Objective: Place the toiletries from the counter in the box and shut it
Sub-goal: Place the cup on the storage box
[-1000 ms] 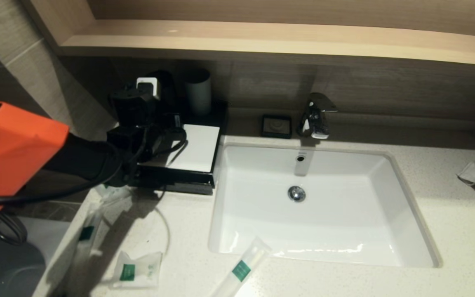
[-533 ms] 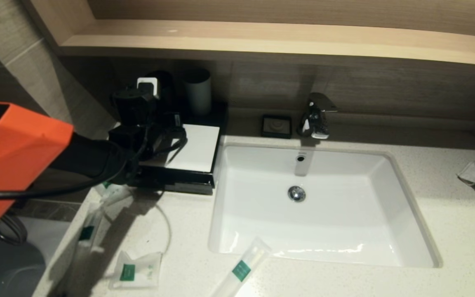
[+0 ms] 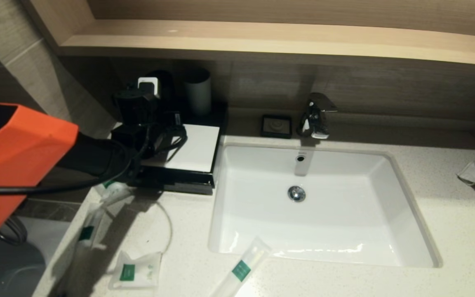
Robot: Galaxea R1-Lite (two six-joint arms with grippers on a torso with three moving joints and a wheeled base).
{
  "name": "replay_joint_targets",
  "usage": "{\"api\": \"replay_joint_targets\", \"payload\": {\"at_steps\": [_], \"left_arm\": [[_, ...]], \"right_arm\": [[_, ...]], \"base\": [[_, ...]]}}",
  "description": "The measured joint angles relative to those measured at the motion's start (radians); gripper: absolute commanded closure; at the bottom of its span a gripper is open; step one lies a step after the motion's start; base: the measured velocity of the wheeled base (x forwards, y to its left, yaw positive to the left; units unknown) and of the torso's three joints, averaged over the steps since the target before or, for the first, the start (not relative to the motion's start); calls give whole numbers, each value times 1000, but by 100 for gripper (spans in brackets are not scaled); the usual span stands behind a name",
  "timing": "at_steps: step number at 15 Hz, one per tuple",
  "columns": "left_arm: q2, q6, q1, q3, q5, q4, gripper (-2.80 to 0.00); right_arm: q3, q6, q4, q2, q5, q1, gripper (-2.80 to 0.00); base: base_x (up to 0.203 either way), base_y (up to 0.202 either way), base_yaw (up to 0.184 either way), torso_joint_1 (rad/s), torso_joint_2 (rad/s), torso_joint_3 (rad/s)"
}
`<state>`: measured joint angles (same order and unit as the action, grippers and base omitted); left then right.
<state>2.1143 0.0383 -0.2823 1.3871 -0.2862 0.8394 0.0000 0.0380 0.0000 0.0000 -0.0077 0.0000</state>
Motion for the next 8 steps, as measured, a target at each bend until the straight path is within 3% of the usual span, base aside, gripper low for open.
{"api": "replay_joint_targets", "payload": {"at_steps": [8], "left_arm": [[27, 0, 1, 30, 0, 0, 0]], "right_arm": [[0, 0, 0, 0, 0, 0, 0]], "base": [[0, 0, 0, 0, 0, 0]]}}
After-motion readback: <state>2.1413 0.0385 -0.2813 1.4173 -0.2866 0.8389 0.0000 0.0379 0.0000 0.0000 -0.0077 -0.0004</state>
